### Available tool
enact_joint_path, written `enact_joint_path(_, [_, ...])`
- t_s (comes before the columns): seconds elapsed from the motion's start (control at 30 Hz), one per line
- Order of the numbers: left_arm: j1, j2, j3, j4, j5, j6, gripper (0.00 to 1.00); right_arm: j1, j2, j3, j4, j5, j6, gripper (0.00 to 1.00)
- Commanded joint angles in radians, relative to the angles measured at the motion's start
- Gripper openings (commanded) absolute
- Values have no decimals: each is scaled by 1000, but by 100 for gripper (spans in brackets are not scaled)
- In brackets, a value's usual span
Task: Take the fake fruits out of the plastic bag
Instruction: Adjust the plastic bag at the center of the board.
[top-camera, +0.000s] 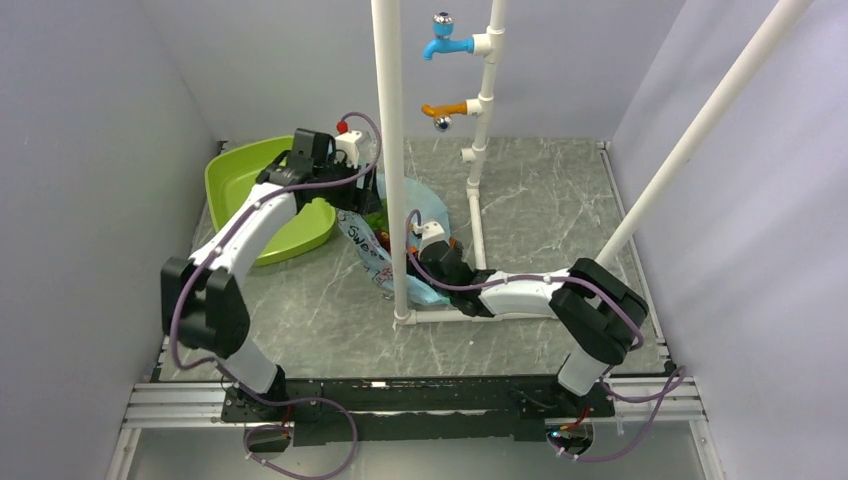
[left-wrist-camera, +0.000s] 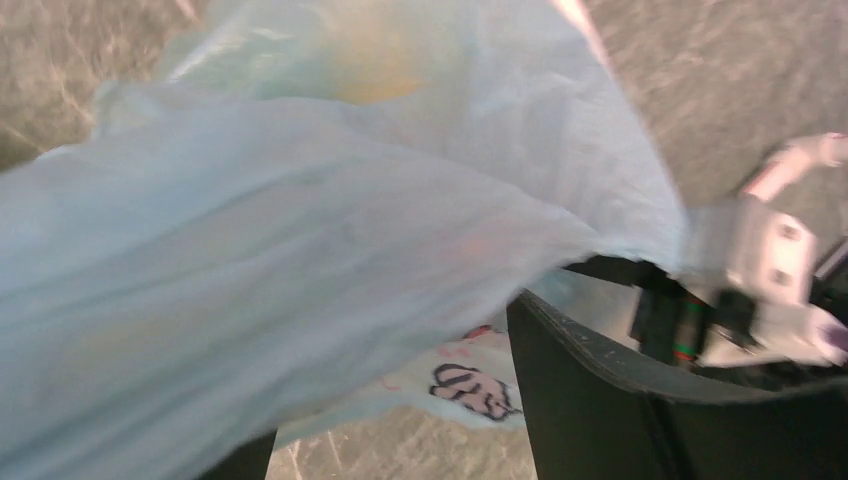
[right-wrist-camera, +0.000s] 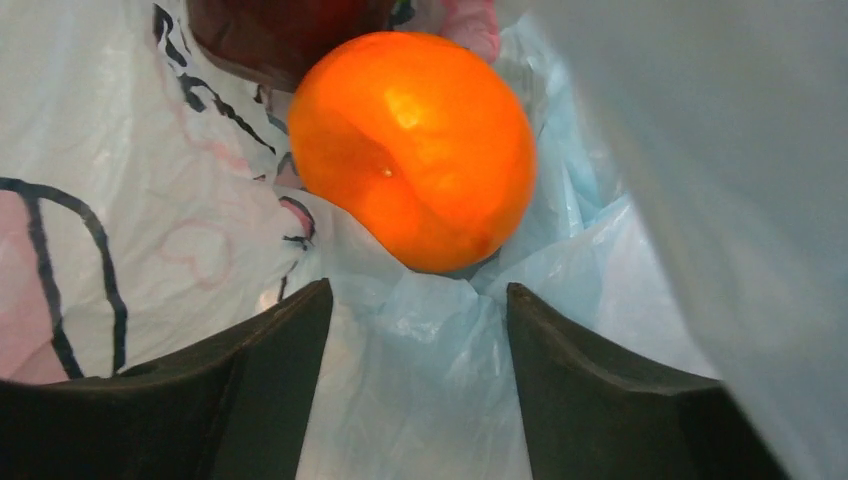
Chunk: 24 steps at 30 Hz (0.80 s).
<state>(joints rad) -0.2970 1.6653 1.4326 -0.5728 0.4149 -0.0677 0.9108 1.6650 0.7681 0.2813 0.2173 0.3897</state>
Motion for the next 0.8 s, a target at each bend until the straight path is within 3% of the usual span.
enact_joint_path(0.0, [-5,-162,-50,92,141,17,81,6,-89,56,-16,-22,-9,74])
enact_joint_path(0.17, [3,-242,-96,61,180,-120,83,-24,-146,127,-134,-35,-35,87])
enact_joint_path(0.3, [6,-286,-136,45,231,-228,95,-69,-184,112,-125,-88,-13,91])
enact_joint_path(0.4, [8,-330,-175,56,239,-285,95,-112,-191,103,-112,-155,12,93])
enact_joint_path(0.6, [29,-437,-264,182,277,-421,86,-132,-181,118,-113,-234,54,95])
enact_joint_path(0.77, [21,-473,-398,387,236,-555,73,-132,-183,137,-113,-296,124,86])
